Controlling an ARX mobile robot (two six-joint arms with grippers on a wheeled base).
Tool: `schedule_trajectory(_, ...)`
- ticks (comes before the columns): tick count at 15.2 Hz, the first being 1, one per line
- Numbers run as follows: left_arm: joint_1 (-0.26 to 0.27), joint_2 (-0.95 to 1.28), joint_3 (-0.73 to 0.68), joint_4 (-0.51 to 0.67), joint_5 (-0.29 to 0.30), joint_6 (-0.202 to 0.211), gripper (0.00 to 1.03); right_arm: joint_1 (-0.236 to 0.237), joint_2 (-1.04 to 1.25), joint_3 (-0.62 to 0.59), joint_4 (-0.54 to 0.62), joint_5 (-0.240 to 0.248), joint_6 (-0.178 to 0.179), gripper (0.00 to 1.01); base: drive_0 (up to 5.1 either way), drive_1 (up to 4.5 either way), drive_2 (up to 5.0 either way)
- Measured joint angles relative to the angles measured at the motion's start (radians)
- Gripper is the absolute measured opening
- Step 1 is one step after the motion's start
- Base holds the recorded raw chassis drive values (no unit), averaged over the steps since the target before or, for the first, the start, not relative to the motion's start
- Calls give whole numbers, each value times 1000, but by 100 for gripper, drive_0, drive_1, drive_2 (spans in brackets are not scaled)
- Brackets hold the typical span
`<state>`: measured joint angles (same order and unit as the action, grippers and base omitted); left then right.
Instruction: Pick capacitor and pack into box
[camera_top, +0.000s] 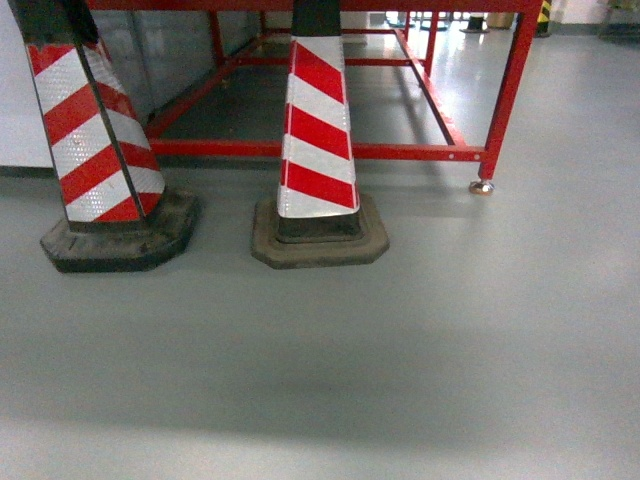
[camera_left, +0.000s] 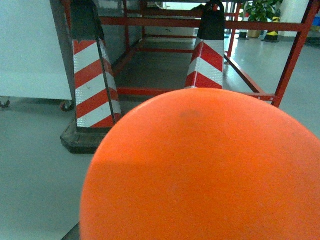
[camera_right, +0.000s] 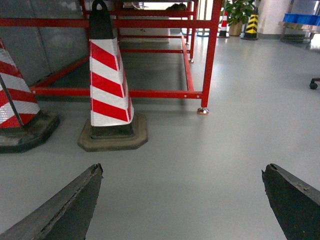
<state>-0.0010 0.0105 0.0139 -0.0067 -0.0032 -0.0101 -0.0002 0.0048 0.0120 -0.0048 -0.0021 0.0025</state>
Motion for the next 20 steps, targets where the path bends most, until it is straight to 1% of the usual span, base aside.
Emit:
schedule_trajectory(5,0,0,0,0,0,0,43,0,0,0,0,1,0,98,0,0,0)
schedule_trajectory(20,0,0,0,0,2,0,43,0,0,0,-2,2,0,98,-3,416,-423)
